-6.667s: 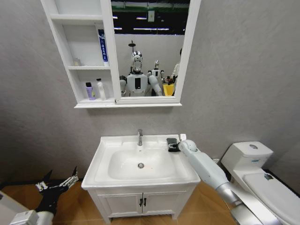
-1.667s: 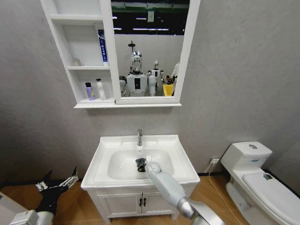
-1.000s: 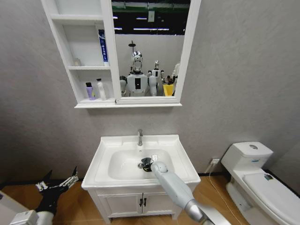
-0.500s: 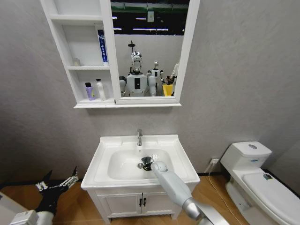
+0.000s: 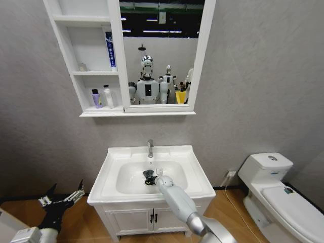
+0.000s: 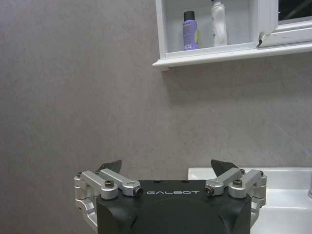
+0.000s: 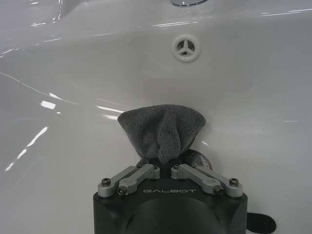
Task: Move facial cleanser and shampoo from washbasin to cabinet, then wipe washbasin with towel.
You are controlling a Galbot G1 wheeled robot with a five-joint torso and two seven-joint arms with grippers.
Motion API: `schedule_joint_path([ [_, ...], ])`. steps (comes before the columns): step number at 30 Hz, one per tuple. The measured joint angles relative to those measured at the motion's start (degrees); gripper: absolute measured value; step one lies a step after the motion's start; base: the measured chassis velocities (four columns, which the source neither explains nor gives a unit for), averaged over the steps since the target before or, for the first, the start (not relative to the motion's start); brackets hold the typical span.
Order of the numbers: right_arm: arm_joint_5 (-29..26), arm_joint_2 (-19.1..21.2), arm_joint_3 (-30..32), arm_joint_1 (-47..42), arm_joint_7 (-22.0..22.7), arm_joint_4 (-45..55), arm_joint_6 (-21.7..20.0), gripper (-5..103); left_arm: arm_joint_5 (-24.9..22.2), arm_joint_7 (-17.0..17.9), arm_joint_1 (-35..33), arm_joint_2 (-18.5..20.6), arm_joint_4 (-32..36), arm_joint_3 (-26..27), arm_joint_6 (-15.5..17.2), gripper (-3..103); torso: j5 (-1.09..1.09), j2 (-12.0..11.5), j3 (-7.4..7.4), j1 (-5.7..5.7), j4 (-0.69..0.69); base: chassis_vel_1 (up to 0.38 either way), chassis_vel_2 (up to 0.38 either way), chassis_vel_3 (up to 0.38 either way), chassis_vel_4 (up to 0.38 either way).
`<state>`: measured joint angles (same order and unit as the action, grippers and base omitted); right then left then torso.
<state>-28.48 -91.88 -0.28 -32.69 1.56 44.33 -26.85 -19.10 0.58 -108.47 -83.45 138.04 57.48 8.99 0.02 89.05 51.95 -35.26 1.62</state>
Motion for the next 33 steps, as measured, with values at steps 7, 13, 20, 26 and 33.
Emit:
schedule_joint_path([
  [7,-1.79,5.44,-0.38,-1.65,3.23,5.45,-2.14,5,0.0,-0.01,0.0,0.0,0.0,-0.01,0.0,100,0.0,0.0,0.0,0.0,0.01,0.0,0.0,0.0,0.0],
  [13,-4.92,12.26,-2.06,-4.06,7.89,13.85,-4.38,5,0.0,0.0,0.0,0.0,0.0,0.0,0.0,100,-0.01,0.0,0.0,0.0,0.04,0.0,0.0,0.0,0.0],
  [20,-4.91,16.79,-1.88,-6.43,12.26,22.08,-4.78,5,0.0,0.0,0.0,0.0,0.0,0.0,0.0,100,-0.02,0.0,0.0,0.0,0.04,0.0,0.0,0.0,0.0],
  [26,-2.9,17.17,-1.38,-7.35,18.19,26.48,-4.15,5,0.0,0.0,0.0,0.0,0.0,0.0,0.0,100,-0.02,0.0,-0.01,0.0,0.02,0.0,0.0,0.0,0.0],
  [33,-4.12,16.2,-2.65,-7.13,26.93,26.88,-5.92,5,0.0,0.0,0.0,0.0,0.0,0.0,0.0,100,-0.02,0.0,-0.01,0.0,0.02,0.0,0.0,0.0,0.0],
])
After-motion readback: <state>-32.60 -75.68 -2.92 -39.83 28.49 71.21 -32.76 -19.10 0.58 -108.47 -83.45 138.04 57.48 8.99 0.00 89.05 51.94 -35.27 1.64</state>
